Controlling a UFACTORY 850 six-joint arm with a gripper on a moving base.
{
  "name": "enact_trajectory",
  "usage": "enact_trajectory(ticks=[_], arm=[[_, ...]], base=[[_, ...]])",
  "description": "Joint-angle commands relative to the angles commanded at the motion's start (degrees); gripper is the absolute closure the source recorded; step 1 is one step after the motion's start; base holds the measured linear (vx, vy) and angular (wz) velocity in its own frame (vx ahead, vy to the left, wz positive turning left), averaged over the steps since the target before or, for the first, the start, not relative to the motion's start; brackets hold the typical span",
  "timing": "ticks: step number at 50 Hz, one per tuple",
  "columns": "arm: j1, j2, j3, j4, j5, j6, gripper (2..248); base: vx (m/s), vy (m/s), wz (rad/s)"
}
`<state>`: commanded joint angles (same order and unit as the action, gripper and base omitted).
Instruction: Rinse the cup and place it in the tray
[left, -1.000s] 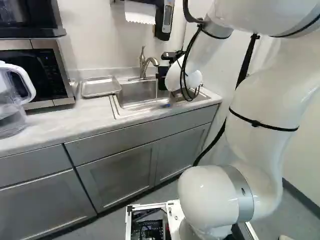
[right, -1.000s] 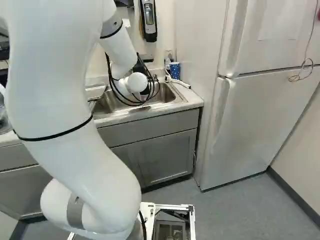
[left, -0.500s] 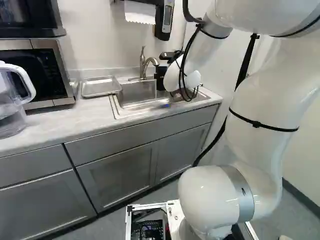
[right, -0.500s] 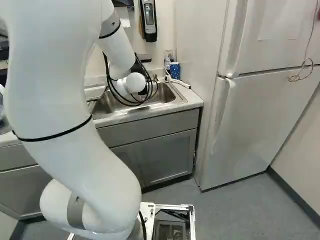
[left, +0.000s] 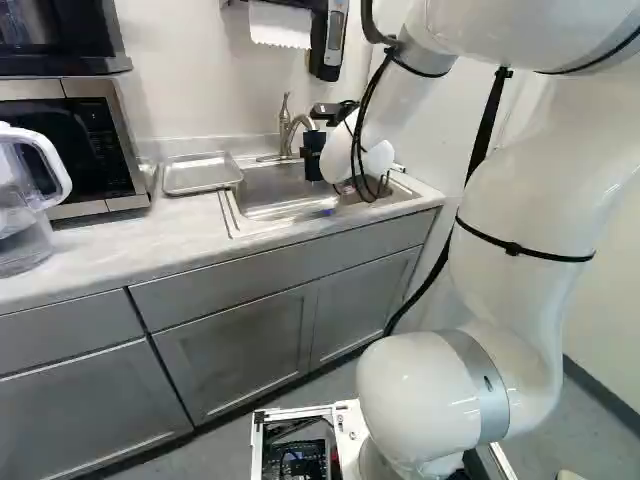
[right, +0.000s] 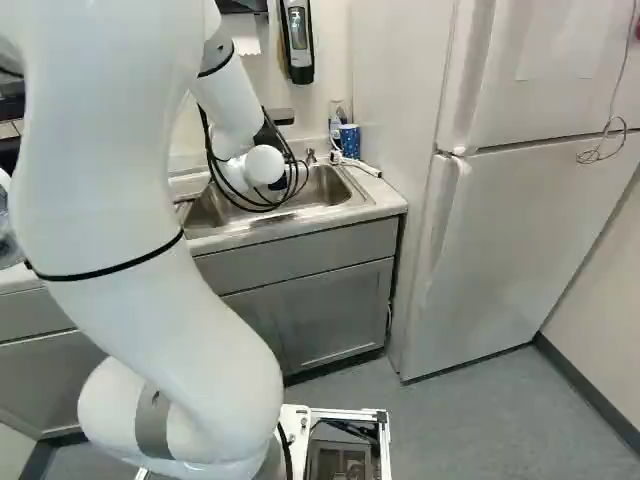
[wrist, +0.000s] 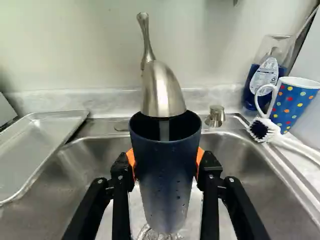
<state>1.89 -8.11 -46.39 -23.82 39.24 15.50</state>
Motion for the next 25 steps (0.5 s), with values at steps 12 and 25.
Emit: enact_trajectory(ticks=[12, 25], arm=[[0.00, 0.00, 0.00, 0.00, 0.00, 0.00, 125], [0.00, 0.00, 0.00, 0.00, 0.00, 0.00, 125]], base=[[0.000, 0.000, 0.000], [0.000, 0.000, 0.000]])
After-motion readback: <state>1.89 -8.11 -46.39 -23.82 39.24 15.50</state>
